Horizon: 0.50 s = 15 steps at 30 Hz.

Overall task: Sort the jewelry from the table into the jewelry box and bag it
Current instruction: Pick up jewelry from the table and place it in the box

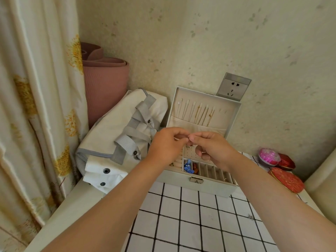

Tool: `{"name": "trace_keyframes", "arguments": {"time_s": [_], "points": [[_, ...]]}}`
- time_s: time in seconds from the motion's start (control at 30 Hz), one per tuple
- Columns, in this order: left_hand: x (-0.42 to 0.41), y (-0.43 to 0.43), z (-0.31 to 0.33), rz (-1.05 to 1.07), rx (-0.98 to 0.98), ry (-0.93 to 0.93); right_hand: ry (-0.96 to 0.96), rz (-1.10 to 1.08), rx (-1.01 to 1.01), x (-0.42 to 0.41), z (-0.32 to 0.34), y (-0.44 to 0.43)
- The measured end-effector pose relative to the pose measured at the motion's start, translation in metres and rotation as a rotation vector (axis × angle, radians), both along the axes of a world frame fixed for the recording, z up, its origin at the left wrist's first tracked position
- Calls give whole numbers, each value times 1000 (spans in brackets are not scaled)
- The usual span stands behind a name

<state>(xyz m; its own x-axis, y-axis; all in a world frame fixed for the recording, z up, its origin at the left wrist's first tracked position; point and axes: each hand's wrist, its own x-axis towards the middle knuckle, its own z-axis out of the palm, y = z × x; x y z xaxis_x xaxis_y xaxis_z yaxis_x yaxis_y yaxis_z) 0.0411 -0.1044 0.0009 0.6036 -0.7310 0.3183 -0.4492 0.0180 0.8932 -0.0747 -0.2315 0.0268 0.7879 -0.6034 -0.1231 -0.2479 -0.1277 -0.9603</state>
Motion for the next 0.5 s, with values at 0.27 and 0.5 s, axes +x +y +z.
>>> {"name": "trace_keyframes", "arguments": {"time_s": [0.27,0.5], "points": [[3,-1,3,51,-70,253,-46,-87,-96,3,2,7],[3,0,6,95,-8,389,-105,-6,-492,5,7,15]]}}
